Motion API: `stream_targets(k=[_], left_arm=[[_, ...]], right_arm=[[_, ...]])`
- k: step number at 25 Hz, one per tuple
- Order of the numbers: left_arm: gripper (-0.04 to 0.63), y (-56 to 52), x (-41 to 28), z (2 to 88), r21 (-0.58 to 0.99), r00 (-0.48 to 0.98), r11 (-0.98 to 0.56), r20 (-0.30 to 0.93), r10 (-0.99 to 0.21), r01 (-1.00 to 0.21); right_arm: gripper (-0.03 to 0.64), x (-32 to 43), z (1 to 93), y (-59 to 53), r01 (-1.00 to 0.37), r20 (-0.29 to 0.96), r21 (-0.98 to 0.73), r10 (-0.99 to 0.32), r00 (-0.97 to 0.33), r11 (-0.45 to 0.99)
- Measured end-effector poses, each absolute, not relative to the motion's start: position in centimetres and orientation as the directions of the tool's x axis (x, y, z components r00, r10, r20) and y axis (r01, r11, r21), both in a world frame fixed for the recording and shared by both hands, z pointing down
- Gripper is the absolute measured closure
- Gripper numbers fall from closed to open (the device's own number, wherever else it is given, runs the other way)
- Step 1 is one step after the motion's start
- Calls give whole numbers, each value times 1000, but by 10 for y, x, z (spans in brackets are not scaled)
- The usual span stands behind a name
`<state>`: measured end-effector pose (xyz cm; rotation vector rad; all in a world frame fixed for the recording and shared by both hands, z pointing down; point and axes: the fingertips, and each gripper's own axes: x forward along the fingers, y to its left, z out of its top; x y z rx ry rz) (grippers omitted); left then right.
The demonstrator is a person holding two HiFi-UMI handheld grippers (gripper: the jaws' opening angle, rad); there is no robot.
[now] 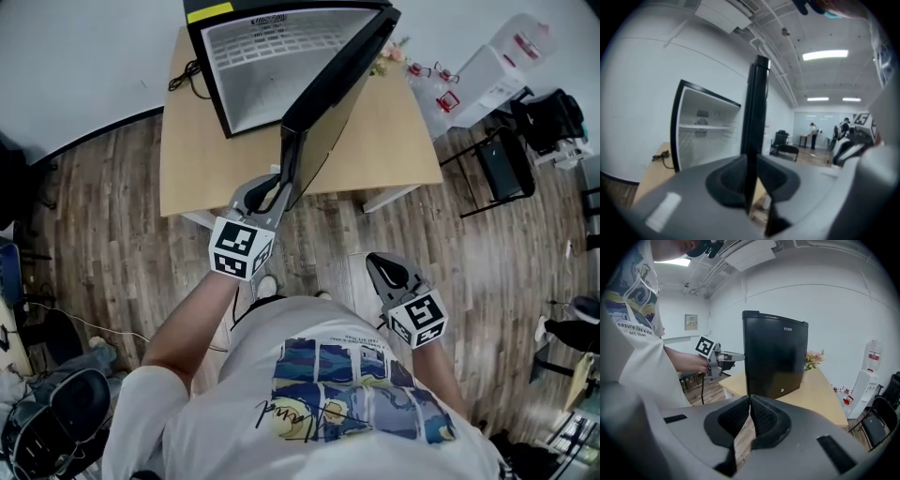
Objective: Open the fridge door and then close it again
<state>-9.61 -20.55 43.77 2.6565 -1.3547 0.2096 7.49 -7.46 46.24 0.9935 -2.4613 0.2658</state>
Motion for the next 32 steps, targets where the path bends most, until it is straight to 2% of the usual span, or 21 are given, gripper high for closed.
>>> stream_targets(k=[23,32], left_arm=[[534,-289,-208,440,66,613,-613,193,-766,-787],[586,-330,-238,438,57,590,-591,187,-785,-804]], right_arm=[[601,-6,473,-89,-761,482,-15,-662,-574,649],[601,-11,472,-104,-772,486,-5,-673,-557,635]])
